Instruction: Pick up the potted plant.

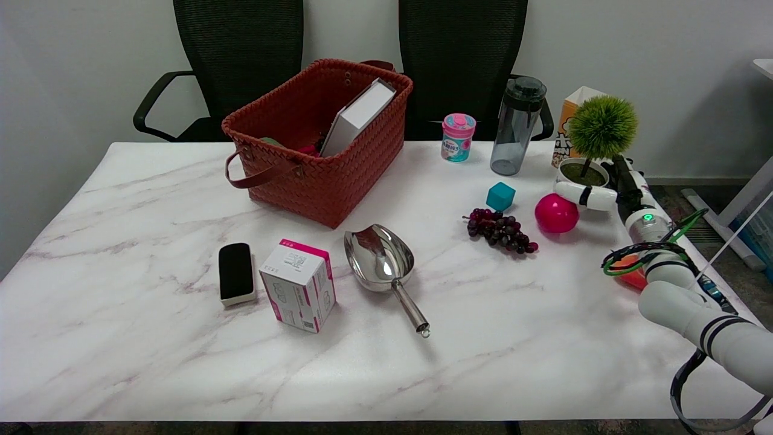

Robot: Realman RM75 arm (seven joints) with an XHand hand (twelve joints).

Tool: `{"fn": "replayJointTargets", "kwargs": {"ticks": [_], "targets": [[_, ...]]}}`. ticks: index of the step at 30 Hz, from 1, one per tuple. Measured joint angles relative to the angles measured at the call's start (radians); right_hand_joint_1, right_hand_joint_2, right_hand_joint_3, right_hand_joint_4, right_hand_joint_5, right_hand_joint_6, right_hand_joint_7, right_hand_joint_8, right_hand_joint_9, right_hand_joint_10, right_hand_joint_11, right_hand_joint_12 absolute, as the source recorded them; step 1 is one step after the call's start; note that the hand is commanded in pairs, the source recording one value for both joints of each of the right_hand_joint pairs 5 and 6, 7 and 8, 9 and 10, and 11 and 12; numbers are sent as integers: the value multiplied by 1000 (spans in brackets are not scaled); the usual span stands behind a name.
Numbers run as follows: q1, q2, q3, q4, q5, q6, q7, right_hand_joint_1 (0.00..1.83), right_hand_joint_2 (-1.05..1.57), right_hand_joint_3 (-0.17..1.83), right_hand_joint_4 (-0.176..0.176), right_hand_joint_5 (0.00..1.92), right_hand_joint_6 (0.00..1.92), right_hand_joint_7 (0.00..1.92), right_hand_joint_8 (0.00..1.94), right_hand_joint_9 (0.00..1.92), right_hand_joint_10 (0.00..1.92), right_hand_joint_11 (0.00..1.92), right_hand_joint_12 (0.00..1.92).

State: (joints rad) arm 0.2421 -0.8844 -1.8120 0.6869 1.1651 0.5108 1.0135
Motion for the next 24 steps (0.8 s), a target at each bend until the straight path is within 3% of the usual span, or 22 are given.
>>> {"fn": "replayJointTargets", "kwargs": {"ticks": [10, 24], "targets": [[-3, -1, 5, -3, 1, 3, -1, 1275, 407, 597, 0, 0, 0, 217, 217, 324, 324, 248, 248], [-5, -1, 8, -10, 2, 12, 2, 1288, 423, 654, 0, 0, 0, 263, 263, 370, 370, 301, 301]]}}
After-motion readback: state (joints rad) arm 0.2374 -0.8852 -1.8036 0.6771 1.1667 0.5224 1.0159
